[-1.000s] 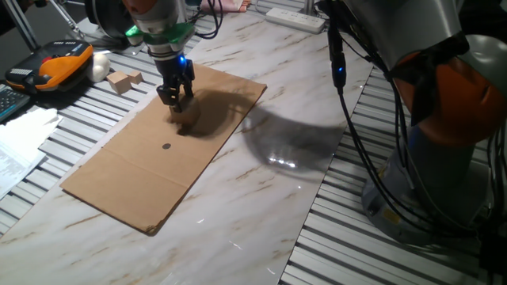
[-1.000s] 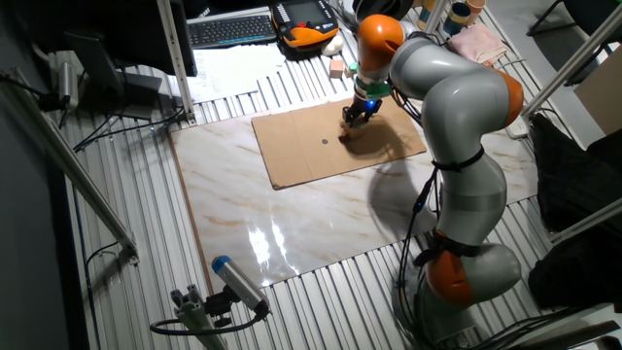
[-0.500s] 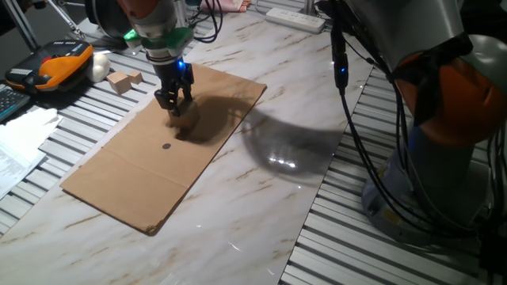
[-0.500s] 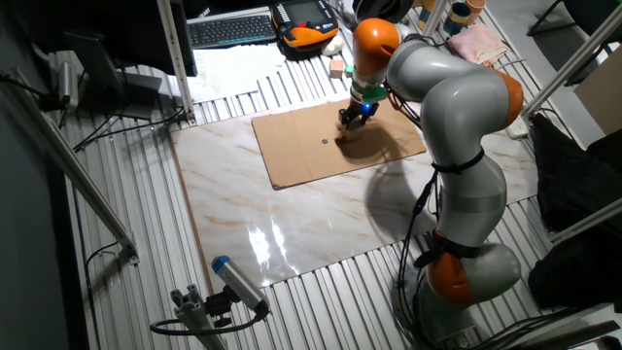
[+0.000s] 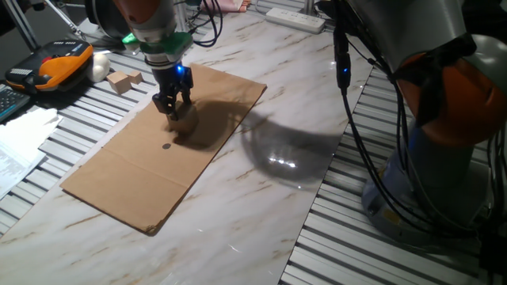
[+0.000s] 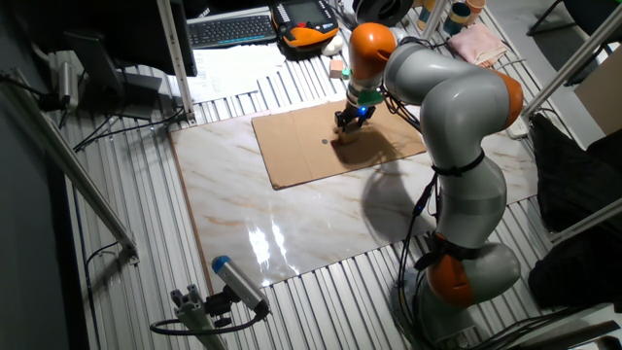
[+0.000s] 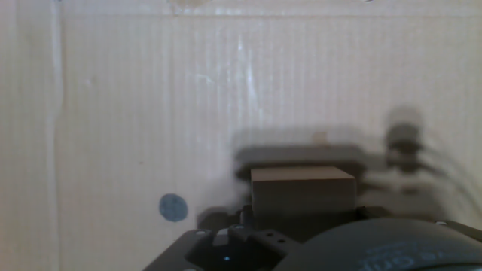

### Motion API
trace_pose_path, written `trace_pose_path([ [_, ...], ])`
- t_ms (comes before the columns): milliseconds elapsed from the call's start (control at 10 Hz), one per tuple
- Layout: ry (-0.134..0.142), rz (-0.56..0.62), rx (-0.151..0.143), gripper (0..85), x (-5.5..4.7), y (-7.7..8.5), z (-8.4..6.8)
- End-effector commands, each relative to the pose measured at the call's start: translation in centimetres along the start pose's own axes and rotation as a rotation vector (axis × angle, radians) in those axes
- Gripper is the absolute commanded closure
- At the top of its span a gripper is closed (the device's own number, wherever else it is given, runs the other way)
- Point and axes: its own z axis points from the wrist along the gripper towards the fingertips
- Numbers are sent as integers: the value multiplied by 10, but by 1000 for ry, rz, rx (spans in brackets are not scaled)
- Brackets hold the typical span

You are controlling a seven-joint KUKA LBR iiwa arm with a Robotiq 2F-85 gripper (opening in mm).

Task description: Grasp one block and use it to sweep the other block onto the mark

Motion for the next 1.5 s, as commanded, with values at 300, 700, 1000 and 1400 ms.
trace_pose_path([
  [300,1,20,4,850,3,11,-1],
  [700,-5,45,7,850,8,22,1],
  [1000,-13,62,10,850,9,28,1],
  [1400,-16,88,10,850,11,41,-1],
])
